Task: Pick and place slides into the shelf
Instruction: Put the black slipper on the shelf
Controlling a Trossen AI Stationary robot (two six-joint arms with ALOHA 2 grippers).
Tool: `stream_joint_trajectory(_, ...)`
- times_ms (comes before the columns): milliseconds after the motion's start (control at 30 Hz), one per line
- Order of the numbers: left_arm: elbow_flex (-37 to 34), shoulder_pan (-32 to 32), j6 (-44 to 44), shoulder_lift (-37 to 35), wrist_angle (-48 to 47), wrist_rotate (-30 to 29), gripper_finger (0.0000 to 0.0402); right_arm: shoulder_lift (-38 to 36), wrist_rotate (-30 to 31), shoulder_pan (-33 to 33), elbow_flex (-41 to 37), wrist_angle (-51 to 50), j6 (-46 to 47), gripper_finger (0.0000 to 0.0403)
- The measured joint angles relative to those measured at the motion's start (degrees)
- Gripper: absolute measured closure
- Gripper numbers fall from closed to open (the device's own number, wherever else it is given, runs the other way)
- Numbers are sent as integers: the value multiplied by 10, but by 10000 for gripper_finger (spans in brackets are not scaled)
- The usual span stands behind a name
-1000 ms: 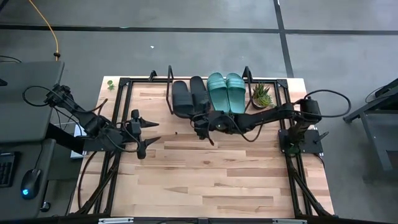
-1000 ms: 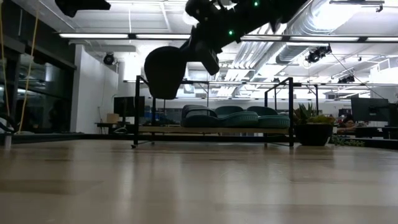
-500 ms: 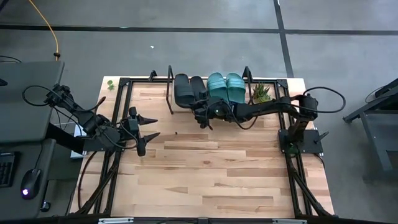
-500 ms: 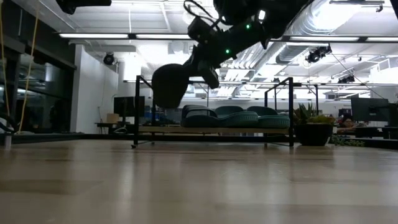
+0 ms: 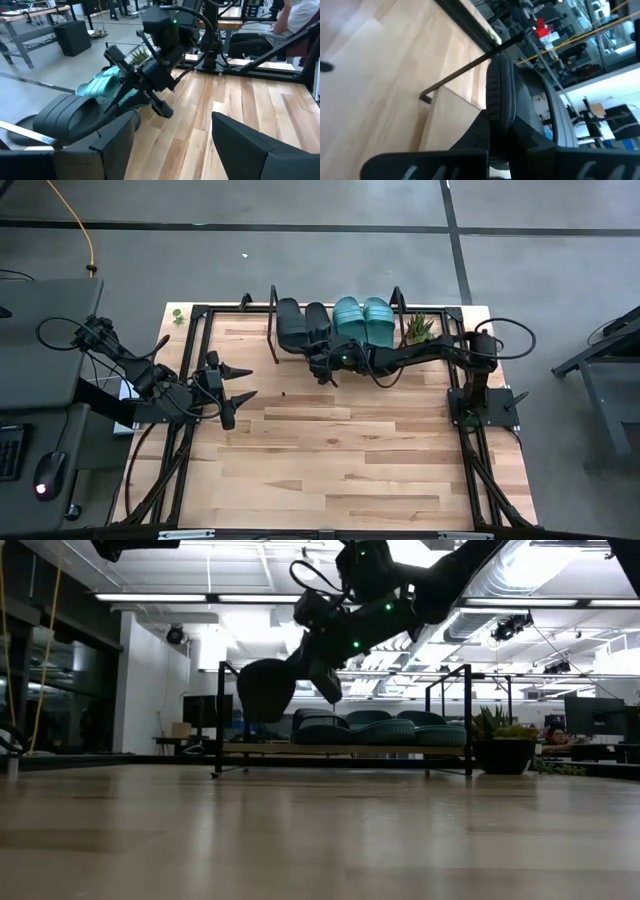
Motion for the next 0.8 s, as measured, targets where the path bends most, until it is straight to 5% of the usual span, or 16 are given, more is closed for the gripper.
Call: stream_joint_trajectory(800, 0, 0, -1, 0, 0, -5, 156, 4, 11, 0, 0, -22, 27, 398)
